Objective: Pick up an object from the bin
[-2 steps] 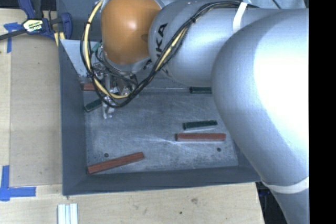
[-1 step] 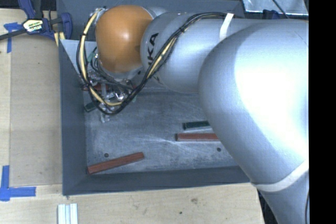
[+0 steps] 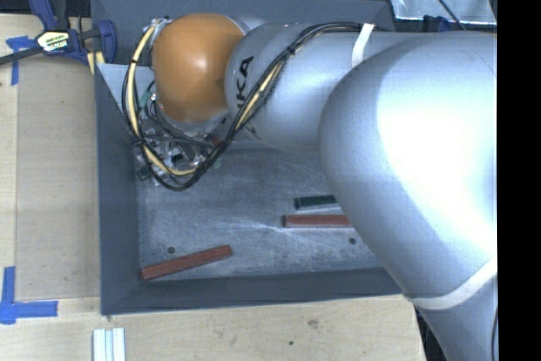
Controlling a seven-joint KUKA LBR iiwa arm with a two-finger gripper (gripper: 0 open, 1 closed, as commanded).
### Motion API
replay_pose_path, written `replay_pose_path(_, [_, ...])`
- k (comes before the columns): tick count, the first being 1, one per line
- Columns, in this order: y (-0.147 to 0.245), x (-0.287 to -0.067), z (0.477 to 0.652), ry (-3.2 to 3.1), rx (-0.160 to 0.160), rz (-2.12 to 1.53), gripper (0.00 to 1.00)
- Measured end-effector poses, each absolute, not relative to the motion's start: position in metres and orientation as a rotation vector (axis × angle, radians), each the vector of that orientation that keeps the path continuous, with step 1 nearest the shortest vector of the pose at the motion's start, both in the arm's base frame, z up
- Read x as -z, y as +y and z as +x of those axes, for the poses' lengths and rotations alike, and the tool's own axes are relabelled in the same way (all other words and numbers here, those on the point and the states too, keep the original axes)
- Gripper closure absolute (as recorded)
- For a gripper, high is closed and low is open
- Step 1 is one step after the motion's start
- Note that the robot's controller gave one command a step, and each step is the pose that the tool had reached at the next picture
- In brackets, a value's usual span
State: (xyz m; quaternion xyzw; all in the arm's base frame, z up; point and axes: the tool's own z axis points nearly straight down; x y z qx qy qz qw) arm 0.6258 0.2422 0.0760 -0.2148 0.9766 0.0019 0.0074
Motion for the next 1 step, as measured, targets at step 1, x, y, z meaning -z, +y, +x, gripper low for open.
replay_pose_path(1, [0.2422,-0.076,0.6254,3.051,-0.005,-0.684,1.0])
